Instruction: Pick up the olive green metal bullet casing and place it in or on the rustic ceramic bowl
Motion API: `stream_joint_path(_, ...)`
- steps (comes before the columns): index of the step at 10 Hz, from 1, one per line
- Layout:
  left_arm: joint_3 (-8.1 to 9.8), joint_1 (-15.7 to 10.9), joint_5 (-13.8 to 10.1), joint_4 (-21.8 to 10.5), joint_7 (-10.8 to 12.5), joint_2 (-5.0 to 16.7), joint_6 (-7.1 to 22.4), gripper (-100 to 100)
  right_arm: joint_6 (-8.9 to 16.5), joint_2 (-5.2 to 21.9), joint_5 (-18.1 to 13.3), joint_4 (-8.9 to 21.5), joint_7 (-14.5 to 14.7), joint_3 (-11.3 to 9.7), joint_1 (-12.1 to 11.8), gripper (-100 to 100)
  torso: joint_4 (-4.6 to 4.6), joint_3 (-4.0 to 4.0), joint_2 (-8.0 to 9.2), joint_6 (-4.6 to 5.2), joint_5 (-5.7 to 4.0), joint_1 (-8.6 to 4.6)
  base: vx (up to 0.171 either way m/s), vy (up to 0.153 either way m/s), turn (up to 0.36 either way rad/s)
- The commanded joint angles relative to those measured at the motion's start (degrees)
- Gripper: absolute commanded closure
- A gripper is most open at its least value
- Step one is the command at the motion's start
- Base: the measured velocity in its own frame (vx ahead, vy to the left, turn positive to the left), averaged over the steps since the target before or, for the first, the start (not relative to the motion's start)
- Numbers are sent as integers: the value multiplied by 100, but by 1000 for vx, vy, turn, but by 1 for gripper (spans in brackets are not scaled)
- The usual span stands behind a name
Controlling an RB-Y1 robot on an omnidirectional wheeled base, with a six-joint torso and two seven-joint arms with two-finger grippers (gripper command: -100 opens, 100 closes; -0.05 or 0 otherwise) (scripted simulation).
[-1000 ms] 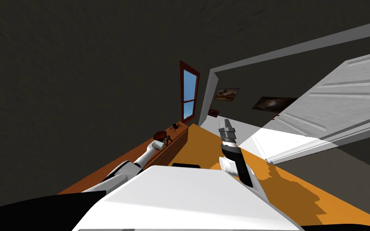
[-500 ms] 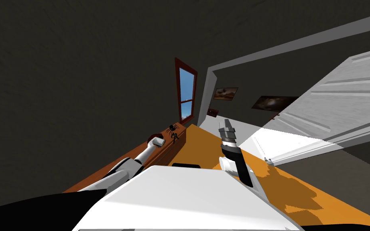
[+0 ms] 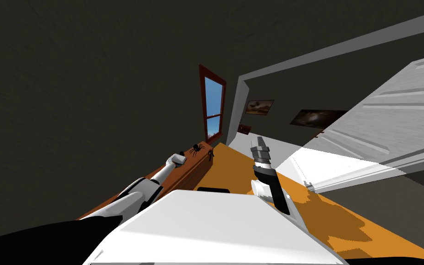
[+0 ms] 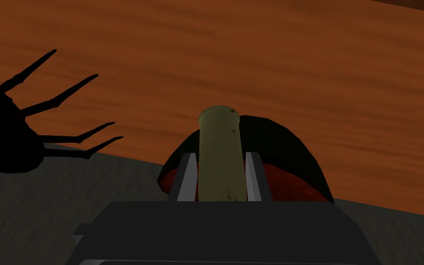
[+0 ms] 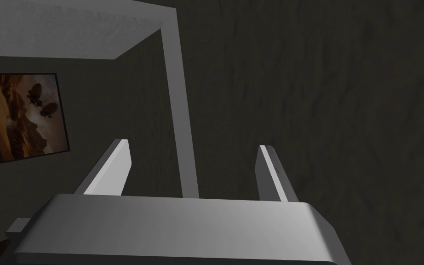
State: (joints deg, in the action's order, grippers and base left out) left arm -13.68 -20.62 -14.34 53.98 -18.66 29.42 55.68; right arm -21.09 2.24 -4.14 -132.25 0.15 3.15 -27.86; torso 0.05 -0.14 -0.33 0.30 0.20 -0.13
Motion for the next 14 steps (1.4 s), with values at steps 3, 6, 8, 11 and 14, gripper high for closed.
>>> stream_joint_path(3,128,-124,68,112,-10,396,479,100,0,0,0,0,0,0,0,0,-5,-8,-11,-14,-3,21,77,-4,16)
stream_joint_path(6,233,-244,127,119,-25,701,799,100,0,0,0,0,0,-1,1,0,-11,-22,-31,-41,-6,89,46,1,0)
stream_joint_path(8,292,-307,163,118,-32,869,968,100,0,-1,0,0,0,-1,1,0,-15,-50,-84,-88,-19,197,54,8,34)
stream_joint_path(11,316,-368,156,46,-64,923,990,100,0,0,0,0,0,0,1,0,-41,-95,-149,-120,9,329,35,24,20)
stream_joint_path(14,324,-379,164,35,-71,947,995,-100,0,0,0,0,0,0,1,0,-50,-104,-157,-115,24,343,0,0,0)
